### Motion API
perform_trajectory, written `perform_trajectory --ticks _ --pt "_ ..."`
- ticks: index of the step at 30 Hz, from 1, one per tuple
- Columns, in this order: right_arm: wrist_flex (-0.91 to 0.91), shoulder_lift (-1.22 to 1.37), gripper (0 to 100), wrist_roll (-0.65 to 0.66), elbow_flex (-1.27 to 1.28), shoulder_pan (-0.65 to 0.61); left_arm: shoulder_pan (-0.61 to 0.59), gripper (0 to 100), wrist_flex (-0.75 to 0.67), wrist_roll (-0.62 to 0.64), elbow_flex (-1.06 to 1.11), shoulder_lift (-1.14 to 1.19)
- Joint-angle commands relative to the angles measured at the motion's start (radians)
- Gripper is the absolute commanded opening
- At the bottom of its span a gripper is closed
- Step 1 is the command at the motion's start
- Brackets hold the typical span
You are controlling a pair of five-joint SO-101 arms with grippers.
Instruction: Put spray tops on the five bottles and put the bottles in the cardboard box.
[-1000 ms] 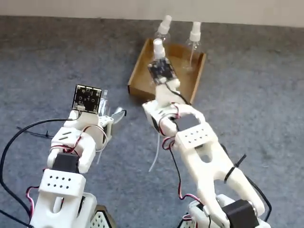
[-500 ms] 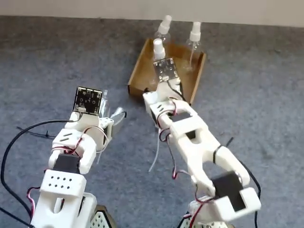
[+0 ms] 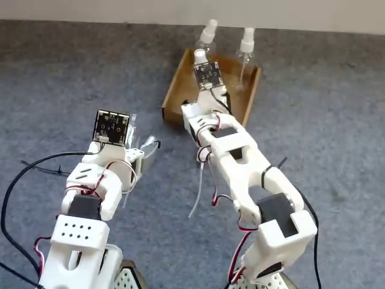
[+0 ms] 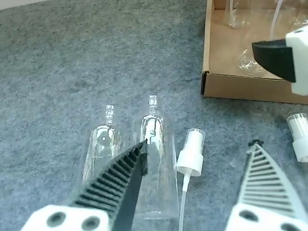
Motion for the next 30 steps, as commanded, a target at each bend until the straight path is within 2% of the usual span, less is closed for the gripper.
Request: perform_trajectory --ticks 1,9,25,30 --pt "-0.024 0.002 33.5 -0.012 -0.082 0.010 -0.005 29 -0.020 -0.008 -0.004 0.001" --pt "-0.160 0.102 33.4 -0.009 -0.114 0.010 -0.005 29 -0.020 -0.008 -0.004 0.001" --pt "-0.165 0.124 33.0 -0.008 -0.117 0.030 -0.005 29 -0.018 -0.008 -0.002 0.001" --pt "-0.165 0.125 25.9 -0.008 -0.163 0.027 -0.005 29 -0.017 -0.008 -0.002 0.001"
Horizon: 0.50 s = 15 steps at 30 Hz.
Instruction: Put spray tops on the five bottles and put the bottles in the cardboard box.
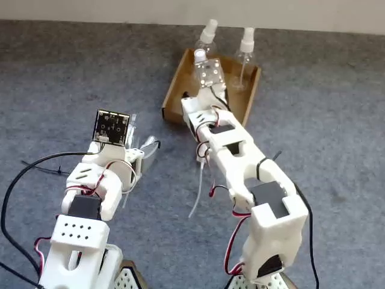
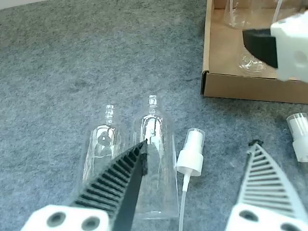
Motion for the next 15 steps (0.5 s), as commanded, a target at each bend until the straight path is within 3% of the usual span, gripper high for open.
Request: perform_trajectory --ticks 1,15 --pt "-0.027 -0.013 25.5 -0.005 -0.071 0.010 -0.005 29 -0.017 -0.008 -0.002 0.001" --pt "-0.027 -0.013 24.0 -0.009 -0.071 0.013 -0.007 29 -0.014 -0.008 -0.002 0.001"
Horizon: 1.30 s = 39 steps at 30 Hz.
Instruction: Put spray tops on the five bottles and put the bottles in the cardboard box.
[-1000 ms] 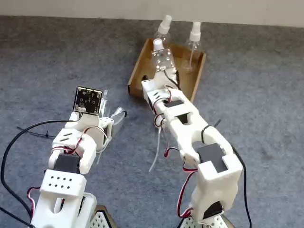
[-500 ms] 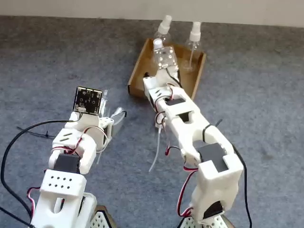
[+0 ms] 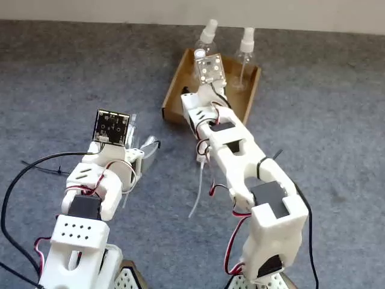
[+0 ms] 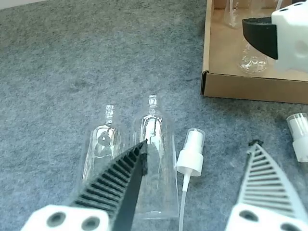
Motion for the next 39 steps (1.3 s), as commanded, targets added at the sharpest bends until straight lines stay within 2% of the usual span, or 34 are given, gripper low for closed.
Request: perform_trajectory --ticks 1,7,19,29,39 --pt "-0.027 -0.013 22.4 -0.009 -0.058 0.012 -0.007 29 -0.014 -0.008 -0.002 0.001" --pt "-0.145 -0.013 13.3 -0.005 -0.051 0.012 -0.007 29 -0.012 -0.008 -0.002 0.001" --pt "-0.154 0.012 12.6 -0.005 -0.058 0.015 -0.007 29 -0.012 -0.008 -0.002 0.001" --pt "-0.154 0.179 7.3 -0.006 -0.285 0.028 -0.008 29 -0.012 -0.008 -0.002 0.001" --pt "-0.143 0.203 7.3 -0.006 -0.305 0.027 -0.010 29 -0.012 -0.008 -0.002 0.001"
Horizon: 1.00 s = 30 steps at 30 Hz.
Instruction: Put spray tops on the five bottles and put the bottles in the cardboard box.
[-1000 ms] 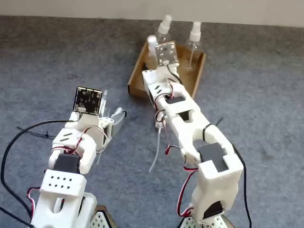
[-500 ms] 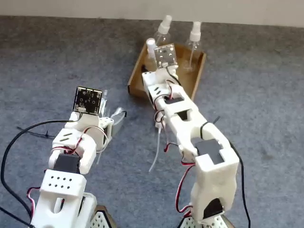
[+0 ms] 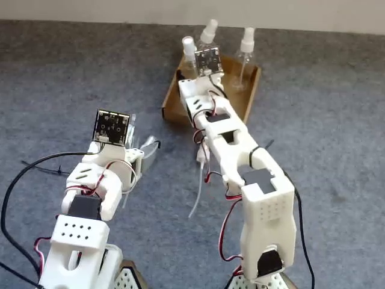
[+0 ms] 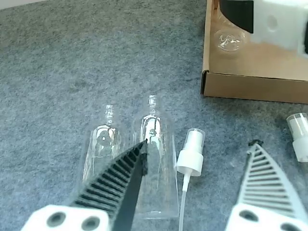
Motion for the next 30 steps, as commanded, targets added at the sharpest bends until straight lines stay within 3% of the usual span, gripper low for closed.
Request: perform_trajectory --ticks 1,6,16,21,30 --pt "-0.013 -0.022 7.3 -0.005 -0.059 0.013 -0.010 29 -0.012 -0.008 -0.002 0.001" --pt "0.091 -0.022 7.4 -0.003 -0.067 0.012 -0.010 29 -0.012 -0.008 -0.002 0.001" --pt "0.105 -0.021 7.7 -0.003 -0.067 0.012 -0.012 29 -0.012 -0.008 -0.002 0.001" --pt "0.107 -0.021 16.9 -0.003 -0.061 0.012 -0.012 29 -0.012 -0.008 -0.002 0.001" --pt "0.107 -0.024 23.6 -0.003 -0.061 0.012 -0.012 29 -0.014 -0.008 -0.002 0.001"
